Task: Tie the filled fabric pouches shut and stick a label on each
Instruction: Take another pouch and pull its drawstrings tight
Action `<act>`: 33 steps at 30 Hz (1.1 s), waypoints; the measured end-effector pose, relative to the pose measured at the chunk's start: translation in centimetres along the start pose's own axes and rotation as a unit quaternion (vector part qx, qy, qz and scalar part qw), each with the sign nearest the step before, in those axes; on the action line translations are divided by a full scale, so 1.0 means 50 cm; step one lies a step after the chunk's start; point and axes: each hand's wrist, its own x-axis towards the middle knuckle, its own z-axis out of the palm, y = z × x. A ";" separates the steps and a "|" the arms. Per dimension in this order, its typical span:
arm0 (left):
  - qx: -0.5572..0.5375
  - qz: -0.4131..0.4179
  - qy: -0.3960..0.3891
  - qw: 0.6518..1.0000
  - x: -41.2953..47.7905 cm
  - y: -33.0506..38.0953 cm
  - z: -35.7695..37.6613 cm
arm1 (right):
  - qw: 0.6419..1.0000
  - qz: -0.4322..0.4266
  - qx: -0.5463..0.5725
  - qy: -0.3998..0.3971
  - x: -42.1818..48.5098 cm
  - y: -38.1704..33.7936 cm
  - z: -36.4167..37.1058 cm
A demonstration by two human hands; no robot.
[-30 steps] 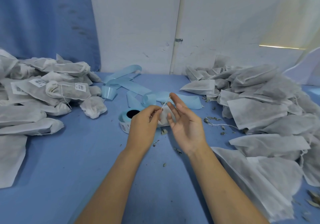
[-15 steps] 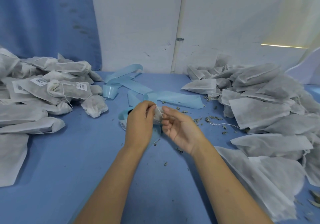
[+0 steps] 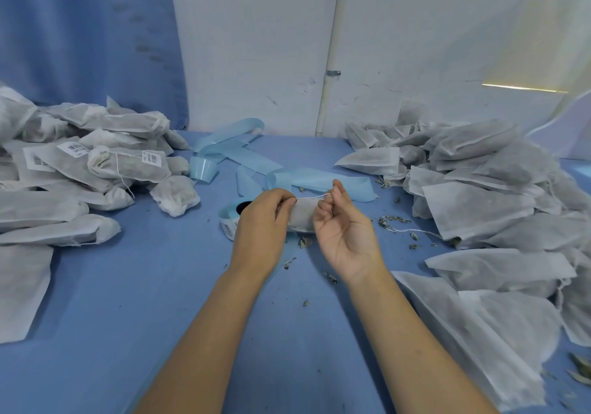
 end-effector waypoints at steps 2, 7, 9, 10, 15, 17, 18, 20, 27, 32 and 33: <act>0.009 0.010 -0.005 1.000 0.001 0.003 0.001 | 1.000 -0.002 0.020 0.003 -0.001 -0.001 -0.001; 0.032 0.026 -0.027 0.999 0.003 0.016 -0.004 | 1.000 0.005 0.012 -0.016 -0.003 -0.010 0.003; 0.076 0.036 -0.048 0.995 0.001 0.014 -0.007 | 0.999 0.019 0.021 -0.041 -0.006 -0.013 0.007; 0.116 0.046 -0.054 0.991 0.001 0.011 -0.008 | 0.998 0.026 0.028 -0.053 -0.008 -0.014 0.009; 0.210 0.092 -0.040 0.973 -0.002 -0.002 -0.013 | 0.993 0.044 0.040 -0.100 -0.016 -0.017 0.014; 0.209 0.104 -0.035 0.972 -0.003 -0.001 -0.009 | 0.991 0.041 0.051 -0.118 -0.017 -0.019 0.013; 0.180 0.102 -0.029 0.978 -0.003 0.002 -0.005 | 0.990 0.041 0.057 -0.124 -0.019 -0.020 0.013; 0.043 0.063 -0.008 0.997 -0.001 0.015 -0.004 | 0.991 0.040 0.046 -0.120 -0.020 -0.021 0.014; -0.231 -0.096 0.125 0.960 0.015 0.045 -0.018 | 0.979 -0.025 -0.197 0.038 -0.008 -0.008 0.012; -0.236 -0.112 0.149 0.954 0.017 0.031 -0.025 | 0.892 -0.129 -0.429 0.065 -0.011 0.006 0.011; -0.231 -0.108 0.151 0.955 0.018 0.031 -0.027 | 0.874 -0.147 -0.458 0.067 -0.011 0.008 0.011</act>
